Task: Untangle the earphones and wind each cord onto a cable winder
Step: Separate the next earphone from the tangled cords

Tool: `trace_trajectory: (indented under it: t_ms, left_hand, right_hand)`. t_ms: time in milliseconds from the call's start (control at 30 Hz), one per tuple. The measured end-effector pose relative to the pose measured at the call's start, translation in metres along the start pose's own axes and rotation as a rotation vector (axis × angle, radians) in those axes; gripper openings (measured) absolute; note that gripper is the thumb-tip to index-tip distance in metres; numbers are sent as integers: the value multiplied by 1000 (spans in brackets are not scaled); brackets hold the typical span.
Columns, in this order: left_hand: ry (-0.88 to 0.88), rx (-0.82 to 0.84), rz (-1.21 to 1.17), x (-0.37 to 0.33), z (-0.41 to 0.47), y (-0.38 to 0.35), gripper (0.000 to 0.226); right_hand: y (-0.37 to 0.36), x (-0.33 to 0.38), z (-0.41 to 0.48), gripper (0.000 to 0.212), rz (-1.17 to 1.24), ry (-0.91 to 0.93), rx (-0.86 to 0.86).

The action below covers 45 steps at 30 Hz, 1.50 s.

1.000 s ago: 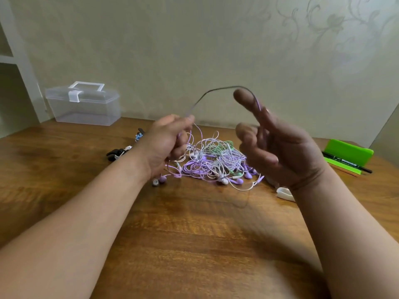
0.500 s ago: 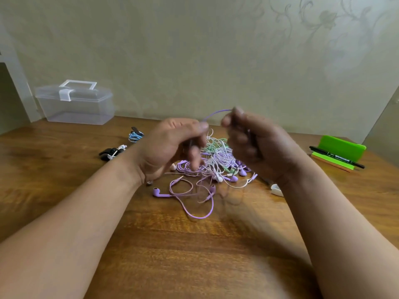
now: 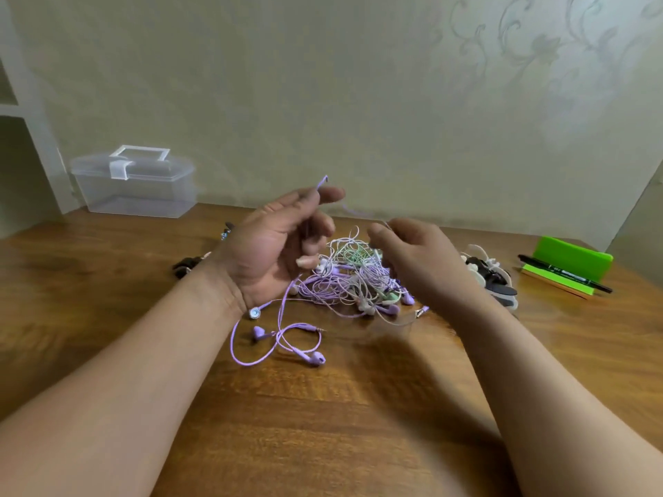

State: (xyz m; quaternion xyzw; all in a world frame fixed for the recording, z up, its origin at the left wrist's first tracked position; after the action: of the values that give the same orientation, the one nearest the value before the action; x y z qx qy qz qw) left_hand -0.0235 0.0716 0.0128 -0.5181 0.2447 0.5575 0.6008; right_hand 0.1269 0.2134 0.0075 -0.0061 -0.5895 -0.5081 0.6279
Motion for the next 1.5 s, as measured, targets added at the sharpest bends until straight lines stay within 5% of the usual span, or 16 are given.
trace_trajectory:
  t_ms: [67, 167, 267, 300, 367, 433, 533, 633, 833, 967, 1100, 1200, 1300, 1400, 1500]
  left_hand:
    - [15, -14, -24, 2, 0, -2, 24]
    - [12, -27, -99, 1, -1, -8, 22]
    - [-27, 7, -237, 1, 1, -10, 19]
    - [-31, 22, -256, 1, 2, -11, 19]
    - [-34, 46, -261, -1, 3, -13, 18]
    - [-24, 55, -242, -1, 2, -14, 17]
    - [-39, 13, -185, 3, 3, -14, 18]
    - [-16, 20, -112, 8, 2, -13, 18]
    - [210, 26, 628, 16, -6, -10, 15]
    - [290, 96, 926, 11, -8, -9, 36]
    - [470, 296, 1157, 15, -15, -16, 30]
    - [478, 292, 1210, 15, -15, -16, 23]
    - [234, 163, 1181, 8, -14, -19, 16]
    - [278, 291, 821, 6, -17, -29, 21]
    - [321, 414, 909, 18, -21, -39, 21]
  right_hand:
    - [-7, 5, -2, 27, -131, 82, -110]
    - [-10, 9, -3, 56, -274, 261, -397]
    - [-2, 23, -11, 21, -170, 364, -532]
    - [-2, 27, -12, 10, -100, 338, -455]
    - [-9, 32, -14, 32, -1, 242, -129]
    - [-23, 34, -17, 31, -28, 221, 148]
    - [-35, 27, -16, 24, 18, 234, 257]
    - [-30, 28, -16, 20, 184, 201, 179]
    - [5, 24, 0, 19, 725, 14, -120]
    - [20, 10, 9, 21, 812, -12, -271]
    - [24, 9, 11, 23, 899, 12, -245]
    - [21, 12, 10, 22, 1005, 23, -170]
    - [20, 18, 8, 22, 1115, 46, -75]
    - [16, 23, 6, 22, 1146, 77, -37]
    - [14, 24, 6, 23, 1129, 85, -46]
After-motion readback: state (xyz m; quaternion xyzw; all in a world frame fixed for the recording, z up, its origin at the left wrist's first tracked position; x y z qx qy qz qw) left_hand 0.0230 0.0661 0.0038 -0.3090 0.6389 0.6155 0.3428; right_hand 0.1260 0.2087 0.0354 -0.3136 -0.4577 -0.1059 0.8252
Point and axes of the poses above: each hand's wrist, its own z-axis towards the middle knuckle, its own y-axis out of the back of the hand, x = y × z, the point moved 1 cm from there along z, towards the middle knuckle, and after that the axes turned 6 degrees about x, right-handed, at the moved point
